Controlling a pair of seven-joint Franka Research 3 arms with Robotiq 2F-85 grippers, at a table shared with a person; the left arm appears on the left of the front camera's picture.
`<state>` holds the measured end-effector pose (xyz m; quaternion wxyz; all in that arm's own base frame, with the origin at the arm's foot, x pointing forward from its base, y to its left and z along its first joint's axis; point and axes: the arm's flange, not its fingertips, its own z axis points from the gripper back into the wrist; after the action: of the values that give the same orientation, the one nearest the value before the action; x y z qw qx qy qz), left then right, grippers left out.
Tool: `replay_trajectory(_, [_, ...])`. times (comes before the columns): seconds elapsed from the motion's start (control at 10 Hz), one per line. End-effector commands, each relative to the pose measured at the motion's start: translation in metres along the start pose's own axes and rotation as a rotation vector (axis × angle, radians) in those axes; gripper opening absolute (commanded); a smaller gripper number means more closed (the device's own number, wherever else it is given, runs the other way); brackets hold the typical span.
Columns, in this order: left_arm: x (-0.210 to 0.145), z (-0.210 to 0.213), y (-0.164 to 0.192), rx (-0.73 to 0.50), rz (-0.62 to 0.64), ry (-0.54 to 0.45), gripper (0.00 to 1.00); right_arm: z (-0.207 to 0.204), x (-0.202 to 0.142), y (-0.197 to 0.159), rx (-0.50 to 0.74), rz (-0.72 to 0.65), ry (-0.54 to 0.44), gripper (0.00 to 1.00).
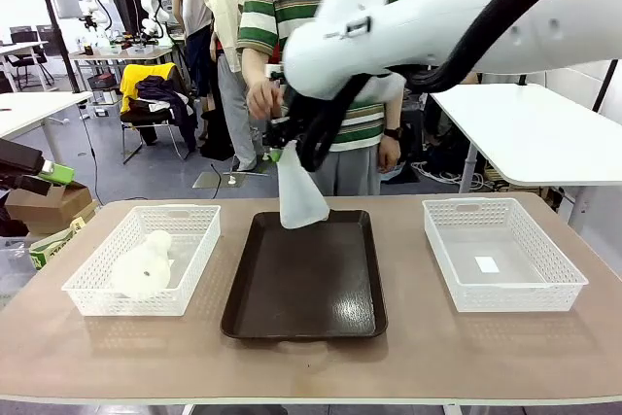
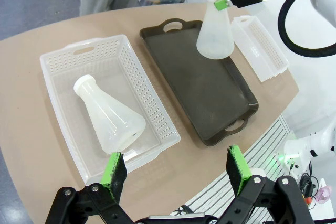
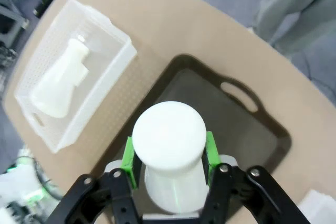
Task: Prepare the laboratory tools.
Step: Place the picked Big flask upright in the Handle tray as instructed by the person.
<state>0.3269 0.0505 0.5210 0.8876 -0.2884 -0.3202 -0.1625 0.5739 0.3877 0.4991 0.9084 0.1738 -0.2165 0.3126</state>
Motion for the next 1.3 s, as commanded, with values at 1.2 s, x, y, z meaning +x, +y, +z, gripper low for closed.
replay_trajectory(1.2, [0.000, 0.001, 0.003, -0.018, -0.016, -0.005, 1.00, -0.050, -0.100, -0.061, 0.358, 0.450, -0.523, 0.00])
